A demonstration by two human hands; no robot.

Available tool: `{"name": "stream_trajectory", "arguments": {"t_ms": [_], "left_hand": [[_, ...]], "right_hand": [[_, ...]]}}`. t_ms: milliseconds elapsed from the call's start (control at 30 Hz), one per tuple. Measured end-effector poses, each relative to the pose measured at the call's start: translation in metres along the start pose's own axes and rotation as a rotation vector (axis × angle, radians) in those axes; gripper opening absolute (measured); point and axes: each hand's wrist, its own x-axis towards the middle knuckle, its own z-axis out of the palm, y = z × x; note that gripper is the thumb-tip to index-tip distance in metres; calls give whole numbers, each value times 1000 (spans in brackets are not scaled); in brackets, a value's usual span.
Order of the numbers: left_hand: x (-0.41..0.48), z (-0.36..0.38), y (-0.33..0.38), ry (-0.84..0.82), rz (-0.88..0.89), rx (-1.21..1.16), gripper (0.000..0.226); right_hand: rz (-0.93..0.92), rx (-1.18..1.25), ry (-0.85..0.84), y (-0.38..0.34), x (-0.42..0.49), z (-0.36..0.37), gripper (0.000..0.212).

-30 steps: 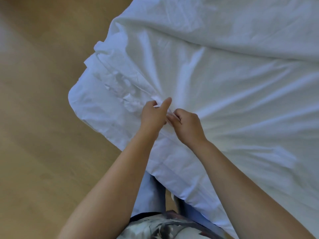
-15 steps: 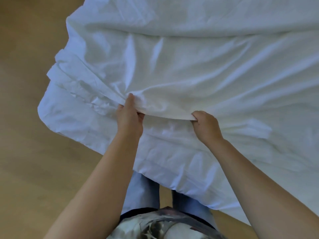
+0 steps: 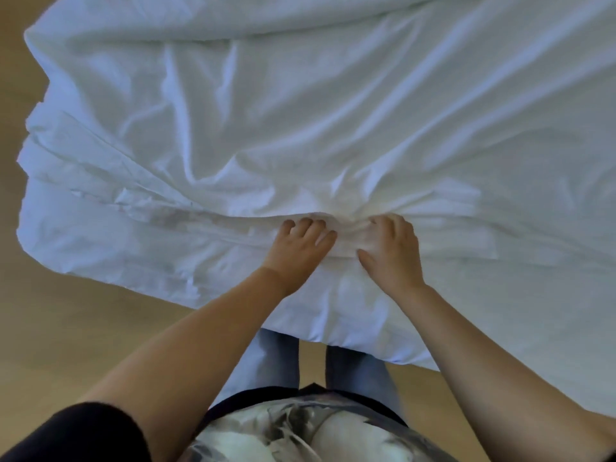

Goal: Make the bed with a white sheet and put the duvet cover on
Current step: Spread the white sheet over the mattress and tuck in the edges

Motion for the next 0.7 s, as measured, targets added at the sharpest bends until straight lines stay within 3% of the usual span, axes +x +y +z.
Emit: {"name": "stream_trajectory", "arguments": {"t_ms": [100,200,267,333,433,600,700], "left_hand": [[11,2,14,16,167,62,41],[29,-5,28,14,159,24,26],[42,-12,34,-76,-16,-156,24],[51,-20,35,-155,-235,-496,25],[53,-34,24,-2,-403,-750,23],[54,-56,18,230,-426,-660,24],[61,-56,21,212,-406,-605,21]], "right_hand": [[218,30,-14,23,-28,14,52],[258,-7,9,36,-41,21,49],[246,13,90,40,-36,18,45],[179,12,137,41,-28,12,37],[86,121,329,40,-13,-5,21],[63,259,460,46,5,-35,20],[97,255,430,54,5,-41,17]]}}
